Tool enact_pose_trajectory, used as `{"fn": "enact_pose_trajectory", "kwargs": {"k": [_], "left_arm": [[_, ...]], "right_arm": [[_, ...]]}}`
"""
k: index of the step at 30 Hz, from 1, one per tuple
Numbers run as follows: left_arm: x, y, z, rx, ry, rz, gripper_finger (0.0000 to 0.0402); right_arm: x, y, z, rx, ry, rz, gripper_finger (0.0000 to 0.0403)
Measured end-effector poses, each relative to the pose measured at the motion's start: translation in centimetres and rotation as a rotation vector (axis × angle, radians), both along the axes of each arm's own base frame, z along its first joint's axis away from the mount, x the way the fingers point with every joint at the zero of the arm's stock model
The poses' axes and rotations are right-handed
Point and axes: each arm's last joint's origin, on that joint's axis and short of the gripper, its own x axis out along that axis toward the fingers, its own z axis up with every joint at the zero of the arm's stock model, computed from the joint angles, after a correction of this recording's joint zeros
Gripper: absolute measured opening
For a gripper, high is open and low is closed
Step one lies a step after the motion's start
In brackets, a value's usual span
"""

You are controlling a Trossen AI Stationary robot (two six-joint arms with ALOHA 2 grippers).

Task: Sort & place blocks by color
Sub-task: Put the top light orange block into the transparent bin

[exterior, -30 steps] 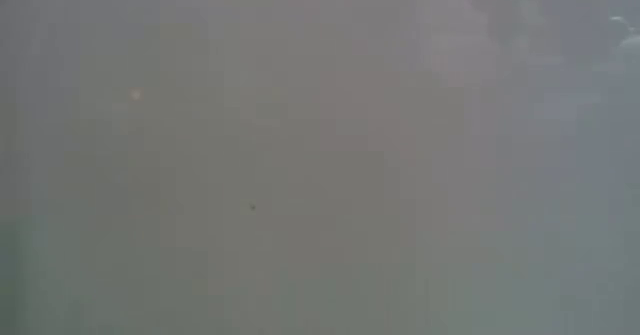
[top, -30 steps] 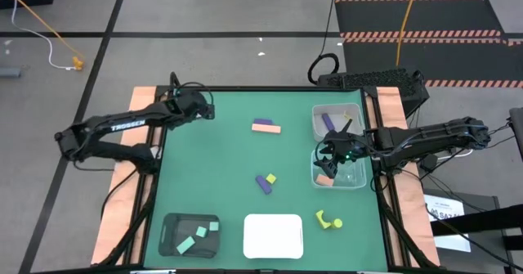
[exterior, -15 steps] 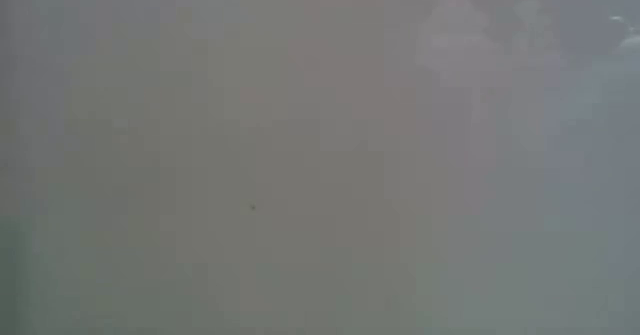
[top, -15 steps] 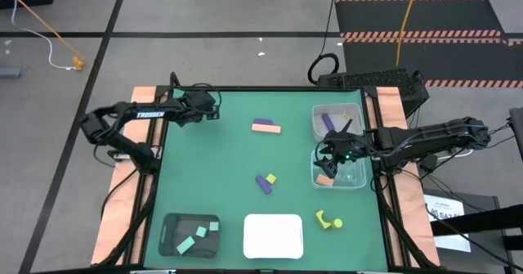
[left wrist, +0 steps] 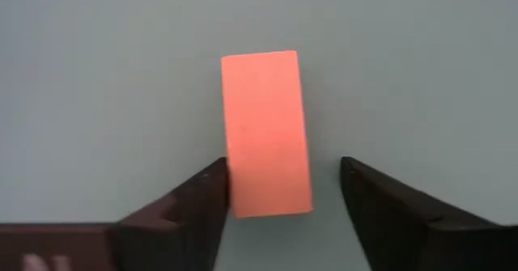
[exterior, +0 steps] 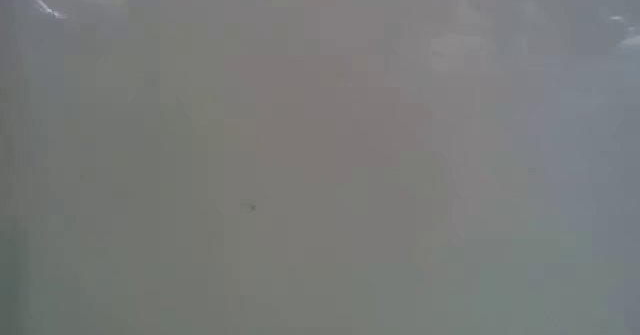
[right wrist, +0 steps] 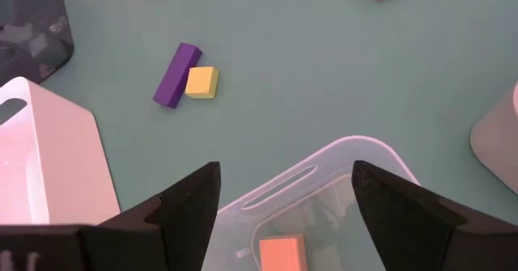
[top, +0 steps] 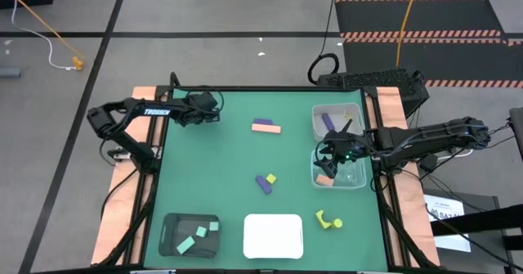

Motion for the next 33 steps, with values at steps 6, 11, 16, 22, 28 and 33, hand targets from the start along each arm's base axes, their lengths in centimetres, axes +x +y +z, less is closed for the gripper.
{"fn": "enact_pose_trajectory", "kwargs": {"k": [6,11,16,22,28,33], "left_arm": [[0.1,0.1,0.0,0.014,0.001,-0.018,0.0129],[0.0,0.0,0.1,0.004,0.01,-0.043,0.0129],[-0.1,-0.6,1.1,-0.019,-0.029,-0.114,0.0129],[0.2,-1.7,4.4,0.059,-0.151,-0.227,0.0129],[0.7,-4.0,7.6,0.11,-0.309,-0.395,0.0129],[1.5,-6.5,10.0,0.164,-0.464,-0.55,0.0129]], "right_arm": [[0.0,0.0,0.0,0.0,0.0,0.0,0.0272],[0.0,0.0,0.0,0.0,0.0,0.0,0.0272],[0.0,0.0,0.0,0.0,0.0,0.0,0.0272],[0.0,0.0,0.0,0.0,0.0,0.0,0.0272],[0.0,0.0,0.0,0.0,0.0,0.0,0.0272],[0.0,0.0,0.0,0.0,0.0,0.0,0.0272]]}}
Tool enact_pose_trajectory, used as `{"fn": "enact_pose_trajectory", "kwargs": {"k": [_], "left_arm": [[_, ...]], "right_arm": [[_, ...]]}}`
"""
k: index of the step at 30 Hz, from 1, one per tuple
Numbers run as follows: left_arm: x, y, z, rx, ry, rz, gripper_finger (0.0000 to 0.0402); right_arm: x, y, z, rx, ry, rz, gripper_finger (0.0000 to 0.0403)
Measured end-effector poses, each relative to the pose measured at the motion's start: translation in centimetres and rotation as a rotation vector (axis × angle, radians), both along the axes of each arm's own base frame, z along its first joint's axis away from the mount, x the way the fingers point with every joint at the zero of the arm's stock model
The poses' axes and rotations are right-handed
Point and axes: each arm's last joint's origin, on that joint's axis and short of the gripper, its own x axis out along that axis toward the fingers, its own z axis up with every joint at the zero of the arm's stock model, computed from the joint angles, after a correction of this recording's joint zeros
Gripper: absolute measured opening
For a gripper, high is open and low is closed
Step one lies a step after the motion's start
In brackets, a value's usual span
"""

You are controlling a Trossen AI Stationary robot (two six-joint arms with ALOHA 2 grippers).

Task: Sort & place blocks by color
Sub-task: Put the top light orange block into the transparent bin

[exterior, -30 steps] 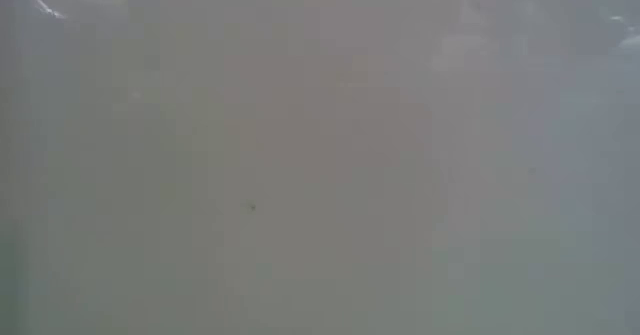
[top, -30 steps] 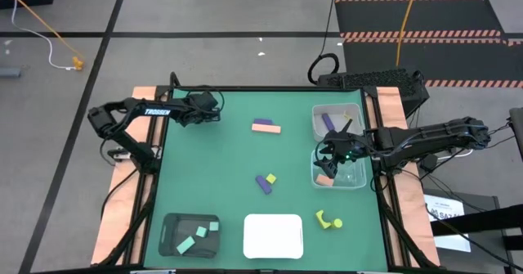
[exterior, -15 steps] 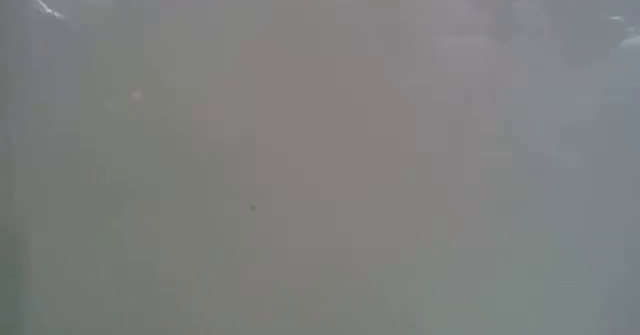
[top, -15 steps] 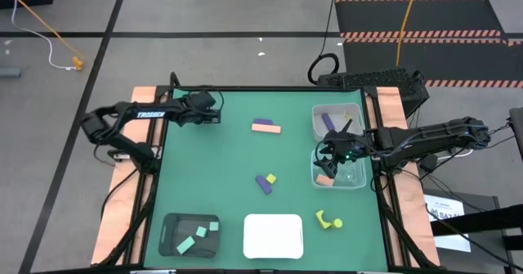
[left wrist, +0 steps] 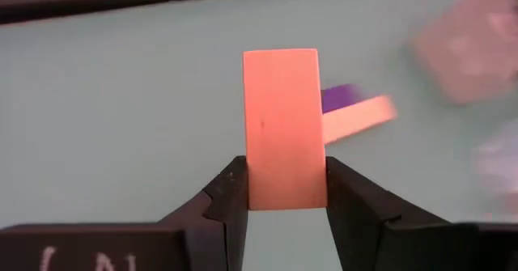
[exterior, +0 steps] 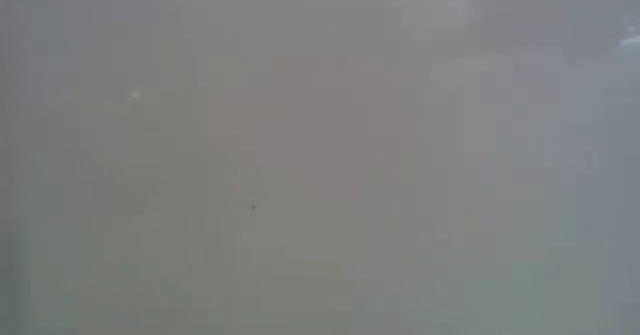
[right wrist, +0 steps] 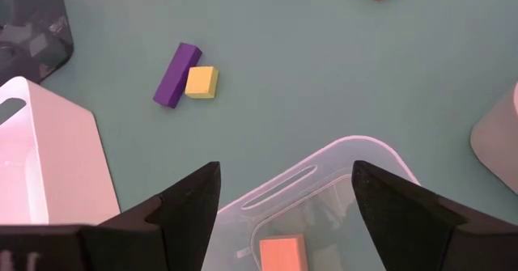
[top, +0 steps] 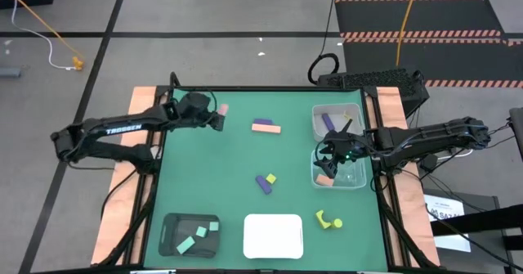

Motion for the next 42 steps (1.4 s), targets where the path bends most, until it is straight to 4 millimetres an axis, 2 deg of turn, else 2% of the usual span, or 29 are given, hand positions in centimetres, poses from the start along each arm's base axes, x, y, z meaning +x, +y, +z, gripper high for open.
{"fn": "enact_pose_trajectory", "kwargs": {"k": [5,8,13,18,24,29,34,42], "left_arm": [[1.2,-2.4,2.1,0.041,-0.188,-0.095,0.0129],[2.2,-3.8,3.2,0.054,-0.312,-0.134,0.0129],[3.3,-6.2,4.9,0.128,-0.487,-0.189,0.0129],[3.7,-8.2,5.7,0.168,-0.567,-0.182,0.0129],[5.0,-11.1,4.7,0.195,-0.534,-0.254,0.0129],[6.8,-13.0,2.7,0.208,-0.5,-0.283,0.0129],[8.7,-13.8,1.8,0.22,-0.549,-0.293,0.0129],[10.6,-13.8,3.1,0.334,-0.573,-0.322,0.0129]], "right_arm": [[0.1,0.0,0.1,-0.001,-0.012,0.0,0.0272],[0.4,-0.1,0.4,-0.064,-0.053,0.02,0.0272],[1.7,0.0,2.0,-0.115,-0.262,0.04,0.0272],[3.0,0.0,4.4,-0.107,-0.545,0.016,0.0272],[3.9,-0.4,6.8,-0.153,-0.814,-0.119,0.0272],[4.3,-0.3,8.3,-0.016,-1.019,-0.175,0.0272],[4.9,-0.4,7.9,0.083,-1.029,-0.217,0.0272],[6.0,-1.0,6.9,0.164,-1.007,-0.284,0.0272]]}}
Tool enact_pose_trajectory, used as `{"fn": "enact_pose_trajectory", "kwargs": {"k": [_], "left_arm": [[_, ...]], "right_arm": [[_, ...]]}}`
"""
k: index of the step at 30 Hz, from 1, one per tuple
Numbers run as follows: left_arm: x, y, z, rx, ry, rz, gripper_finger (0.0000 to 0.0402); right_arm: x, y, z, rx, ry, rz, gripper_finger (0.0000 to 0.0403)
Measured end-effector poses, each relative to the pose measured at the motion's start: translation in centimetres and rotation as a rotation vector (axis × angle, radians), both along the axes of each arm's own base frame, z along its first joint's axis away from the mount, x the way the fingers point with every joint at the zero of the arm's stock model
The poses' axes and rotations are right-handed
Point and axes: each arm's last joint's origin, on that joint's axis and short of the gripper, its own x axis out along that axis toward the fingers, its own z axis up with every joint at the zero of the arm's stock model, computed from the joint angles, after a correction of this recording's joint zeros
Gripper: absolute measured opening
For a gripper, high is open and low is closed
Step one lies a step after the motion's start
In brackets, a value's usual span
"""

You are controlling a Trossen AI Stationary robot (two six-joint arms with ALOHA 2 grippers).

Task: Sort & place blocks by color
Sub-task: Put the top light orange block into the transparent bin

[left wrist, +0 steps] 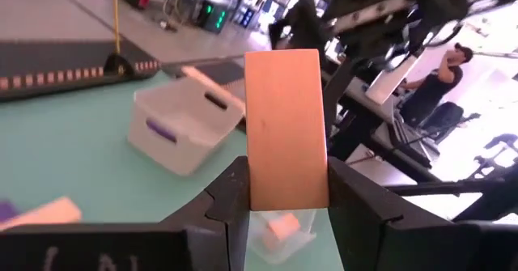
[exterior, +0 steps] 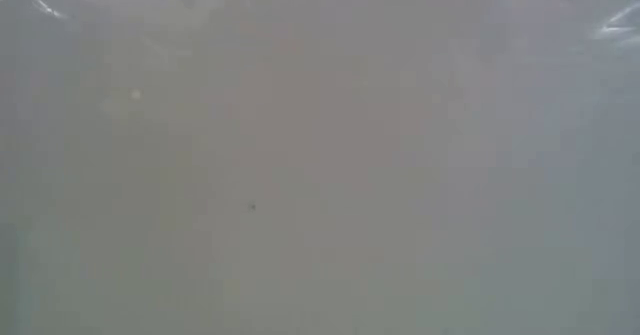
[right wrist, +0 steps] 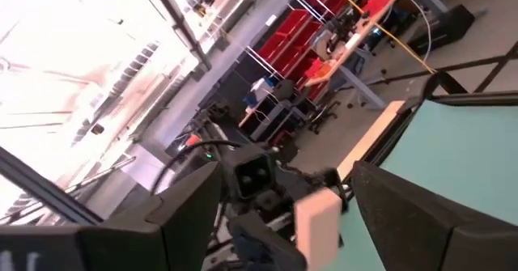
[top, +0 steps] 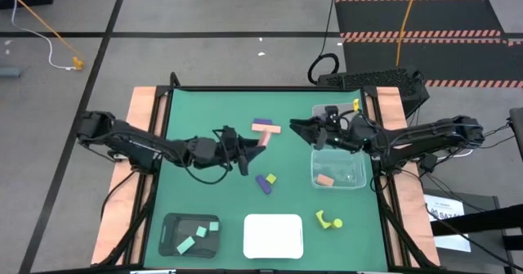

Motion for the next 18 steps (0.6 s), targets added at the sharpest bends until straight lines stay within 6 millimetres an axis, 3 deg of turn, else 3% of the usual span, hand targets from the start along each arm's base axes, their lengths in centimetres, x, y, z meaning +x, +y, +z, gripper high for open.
{"fn": "enact_pose_trajectory", "kwargs": {"k": [10,18], "left_arm": [[1.2,0.4,3.6,0.183,0.098,0.159,0.0129],[1.5,1.4,4.4,0.195,0.187,0.201,0.0129]], "right_arm": [[2.0,-0.1,-2.1,0.094,0.036,0.003,0.0258],[3.6,-0.3,-2.5,0.058,0.0,-0.053,0.0253]]}}
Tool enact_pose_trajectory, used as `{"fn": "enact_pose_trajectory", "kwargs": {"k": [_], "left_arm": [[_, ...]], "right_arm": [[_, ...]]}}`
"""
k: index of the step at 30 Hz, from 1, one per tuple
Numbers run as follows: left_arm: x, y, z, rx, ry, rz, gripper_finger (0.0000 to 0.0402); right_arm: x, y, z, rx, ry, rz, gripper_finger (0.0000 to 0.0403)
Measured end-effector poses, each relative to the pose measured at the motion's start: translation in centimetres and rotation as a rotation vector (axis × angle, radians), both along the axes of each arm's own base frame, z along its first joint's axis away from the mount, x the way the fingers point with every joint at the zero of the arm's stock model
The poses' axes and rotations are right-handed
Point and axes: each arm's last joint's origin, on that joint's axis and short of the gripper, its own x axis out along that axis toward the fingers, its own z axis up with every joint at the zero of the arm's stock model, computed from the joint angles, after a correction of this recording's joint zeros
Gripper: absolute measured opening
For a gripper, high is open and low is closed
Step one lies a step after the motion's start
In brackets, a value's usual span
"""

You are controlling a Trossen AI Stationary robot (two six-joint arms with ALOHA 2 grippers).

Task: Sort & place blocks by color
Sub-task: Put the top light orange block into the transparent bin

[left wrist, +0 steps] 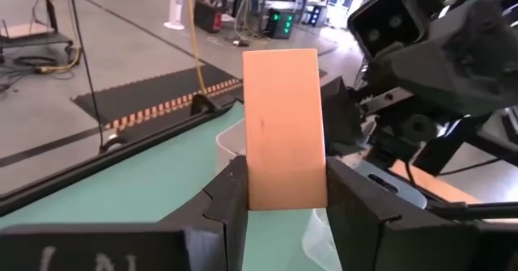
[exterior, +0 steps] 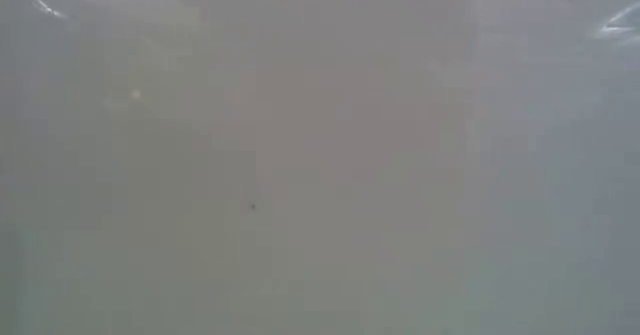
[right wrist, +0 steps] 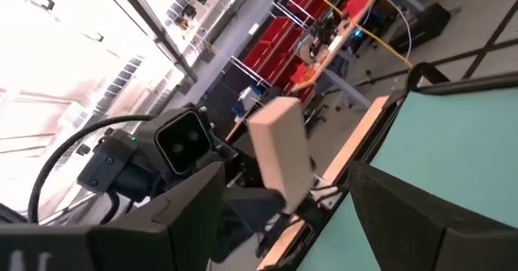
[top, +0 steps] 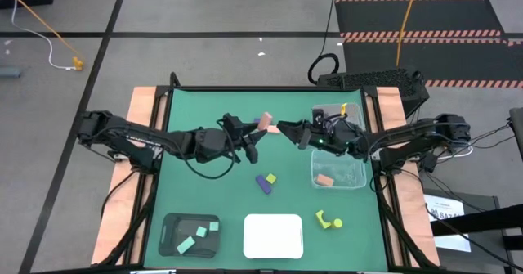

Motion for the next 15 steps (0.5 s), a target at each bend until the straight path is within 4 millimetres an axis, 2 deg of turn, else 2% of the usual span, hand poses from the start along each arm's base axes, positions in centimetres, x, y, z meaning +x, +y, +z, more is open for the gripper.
{"fn": "enact_pose_trajectory", "kwargs": {"k": [9,15], "left_arm": [[0.0,0.1,0.0,0.013,0.009,0.001,0.0129],[0.0,0.1,-0.1,0.015,0.022,0.001,0.0129]], "right_arm": [[2.9,-0.7,1.0,-0.064,0.016,-0.03,0.0253],[4.5,-0.8,0.8,-0.063,0.029,-0.028,0.0253]]}}
